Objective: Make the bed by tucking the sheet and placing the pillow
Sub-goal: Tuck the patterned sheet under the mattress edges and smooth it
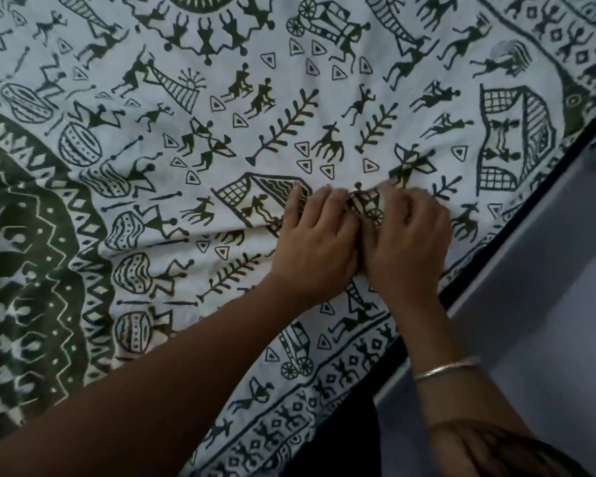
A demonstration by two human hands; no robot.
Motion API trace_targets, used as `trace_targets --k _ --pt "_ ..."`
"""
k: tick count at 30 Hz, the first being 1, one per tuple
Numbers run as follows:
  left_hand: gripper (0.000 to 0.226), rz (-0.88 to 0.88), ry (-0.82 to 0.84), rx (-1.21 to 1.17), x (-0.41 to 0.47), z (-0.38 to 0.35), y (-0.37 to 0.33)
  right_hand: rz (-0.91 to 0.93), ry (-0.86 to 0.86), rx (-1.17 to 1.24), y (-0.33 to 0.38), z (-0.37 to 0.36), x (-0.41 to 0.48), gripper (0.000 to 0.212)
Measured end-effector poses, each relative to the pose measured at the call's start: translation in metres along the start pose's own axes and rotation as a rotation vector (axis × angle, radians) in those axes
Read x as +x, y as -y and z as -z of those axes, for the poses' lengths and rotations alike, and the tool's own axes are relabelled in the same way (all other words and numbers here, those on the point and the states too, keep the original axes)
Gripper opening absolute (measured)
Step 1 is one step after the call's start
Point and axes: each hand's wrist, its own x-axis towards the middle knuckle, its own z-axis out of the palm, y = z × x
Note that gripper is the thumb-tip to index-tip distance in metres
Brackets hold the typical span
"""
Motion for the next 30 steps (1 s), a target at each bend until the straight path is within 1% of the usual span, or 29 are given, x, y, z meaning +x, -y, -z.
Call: trace_targets --k 2,5,7,8,10,12,14,15,16,17,19,21,24,26,28,30 --pt "0.024 0.019 -0.044 0.06 0.004 -0.001 -0.01 -0.085 -0.036 0.06 -0.008 0.001 -0.002 0.033" --pt "0.023 0.089 -0.006 0.079 0.006 0.001 -0.027 -0.038 0.021 0.137 -0.011 0.008 -0.001 0.014" --pt "0.017 0.089 -0.005 0.01 0.001 0.001 -0.041 -0.018 0.088 0.189 -0.016 0.015 -0.001 0.011" --pt "0.015 0.079 -0.009 -0.037 -0.003 0.002 -0.047 -0.012 0.122 0.207 -0.021 0.019 -0.004 0.012" --pt "0.017 0.068 0.006 -0.086 -0.007 0.004 -0.056 -0.047 0.157 0.252 -0.033 0.025 -0.012 0.013" --pt "0.024 0.023 0.02 -0.078 -0.005 0.008 -0.062 -0.223 0.105 0.321 -0.044 0.029 -0.02 0.014" --pt "0.026 -0.045 0.056 -0.093 0.003 0.009 -0.071 -0.465 0.077 0.308 -0.051 0.03 -0.021 0.026" --pt "0.025 -0.067 0.093 -0.089 0.008 0.008 -0.076 -0.548 0.113 0.259 -0.054 0.028 -0.019 0.033" --pt "0.024 -0.077 0.137 -0.073 0.013 0.005 -0.081 -0.594 0.161 0.214 -0.057 0.026 -0.017 0.037" --pt "0.022 -0.08 0.183 -0.052 0.017 0.001 -0.085 -0.602 0.202 0.18 -0.059 0.025 -0.014 0.037" --pt "0.019 -0.075 0.237 -0.05 0.023 -0.004 -0.092 -0.55 0.242 0.135 -0.062 0.024 -0.01 0.032" --pt "0.017 -0.074 0.226 -0.09 0.022 -0.006 -0.097 -0.53 0.242 0.106 -0.069 0.026 -0.01 0.03" --pt "0.018 -0.175 0.198 -0.167 0.015 -0.004 -0.106 -0.651 0.226 0.108 -0.083 0.031 -0.017 0.029" --pt "0.021 -0.238 0.151 -0.176 0.012 -0.001 -0.106 -0.71 0.202 0.145 -0.084 0.033 -0.02 0.033" --pt "0.023 -0.227 0.125 -0.194 0.014 -0.001 -0.105 -0.725 0.186 0.195 -0.081 0.034 -0.017 0.042" --pt "0.03 -0.211 0.188 -0.17 0.017 -0.005 -0.107 -0.712 0.217 0.213 -0.082 0.033 -0.012 0.039"
